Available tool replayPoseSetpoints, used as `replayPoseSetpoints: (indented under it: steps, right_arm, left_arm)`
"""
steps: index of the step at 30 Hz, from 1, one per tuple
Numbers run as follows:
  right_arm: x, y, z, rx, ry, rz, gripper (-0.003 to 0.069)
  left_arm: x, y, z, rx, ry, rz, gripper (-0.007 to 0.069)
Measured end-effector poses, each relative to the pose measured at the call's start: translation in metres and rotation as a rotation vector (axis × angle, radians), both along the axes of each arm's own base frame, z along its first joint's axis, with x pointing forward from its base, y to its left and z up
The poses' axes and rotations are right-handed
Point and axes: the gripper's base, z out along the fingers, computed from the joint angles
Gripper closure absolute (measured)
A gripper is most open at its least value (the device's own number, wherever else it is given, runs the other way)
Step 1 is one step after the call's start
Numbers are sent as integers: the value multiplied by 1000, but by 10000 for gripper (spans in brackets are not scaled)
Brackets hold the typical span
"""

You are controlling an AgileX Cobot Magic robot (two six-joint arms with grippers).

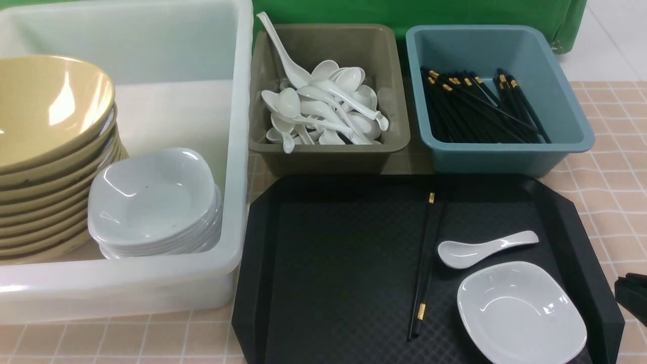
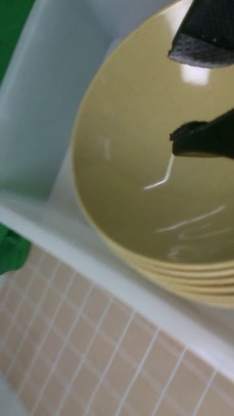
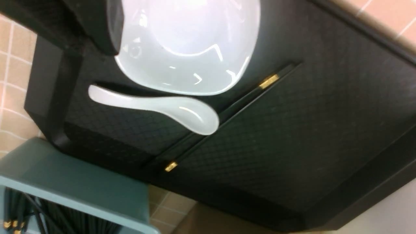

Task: On brown table put chopsticks spoon bowls plates into blue grey white boxes.
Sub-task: 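Reach for and grasp the small white dish on the black tray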

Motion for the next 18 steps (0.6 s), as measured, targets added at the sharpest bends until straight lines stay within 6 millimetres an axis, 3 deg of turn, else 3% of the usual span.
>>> replayPoseSetpoints:
  steps: [2,4,7,10,11,14,15,16,18]
  right_arm:
    - [1,0,-3,10,24,-8,510]
    - [7,1,-9,21,95,-16,419]
    - [22,4,-15,21,209,-17,292]
    - [43,7,-16,18,323,-13,193]
    - [45,8,-15,18,328,-11,183]
    - [80,11,-23,-6,442,-18,144]
    - [81,12,-23,-7,449,-18,144]
    - [98,11,-33,-38,482,-31,139]
    - [112,11,-43,-59,505,-45,139]
  left_arm:
    - [3,-7,-7,-55,3,-33,442]
    - [9,-39,-5,-50,-40,-215,556]
    - [10,-83,4,19,-104,-453,617]
    - [-1,-119,13,79,-141,-634,618]
    - [-2,-121,14,84,-144,-646,618]
    - [-28,-148,17,190,-136,-809,617]
    - [-30,-150,17,203,-135,-822,618]
    - [-45,-155,17,263,-144,-858,617]
    - [-63,-154,17,321,-168,-866,617]
